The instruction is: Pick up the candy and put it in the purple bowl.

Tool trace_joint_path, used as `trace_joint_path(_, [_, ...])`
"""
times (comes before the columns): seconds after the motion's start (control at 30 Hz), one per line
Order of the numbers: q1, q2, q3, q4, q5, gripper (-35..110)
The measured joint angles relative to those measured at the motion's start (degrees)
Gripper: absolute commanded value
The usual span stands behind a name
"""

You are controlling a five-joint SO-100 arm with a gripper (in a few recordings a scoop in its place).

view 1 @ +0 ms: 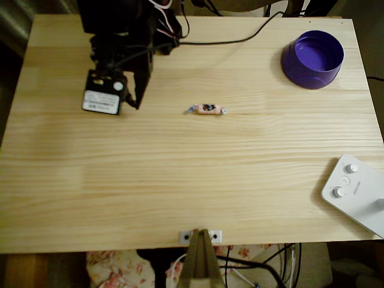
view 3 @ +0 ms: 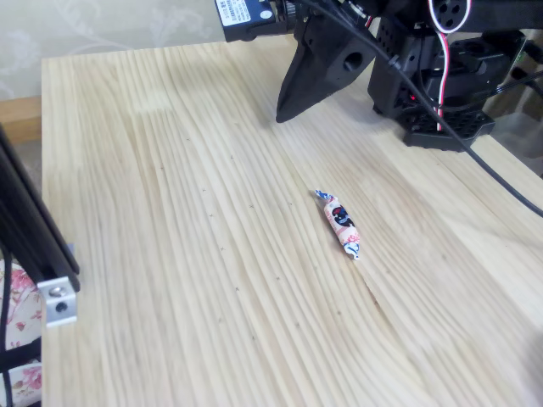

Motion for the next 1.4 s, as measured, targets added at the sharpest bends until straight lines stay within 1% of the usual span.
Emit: trace_joint_path(1.4, [-1.0,0.0,0.0,0.0,-1.0,-1])
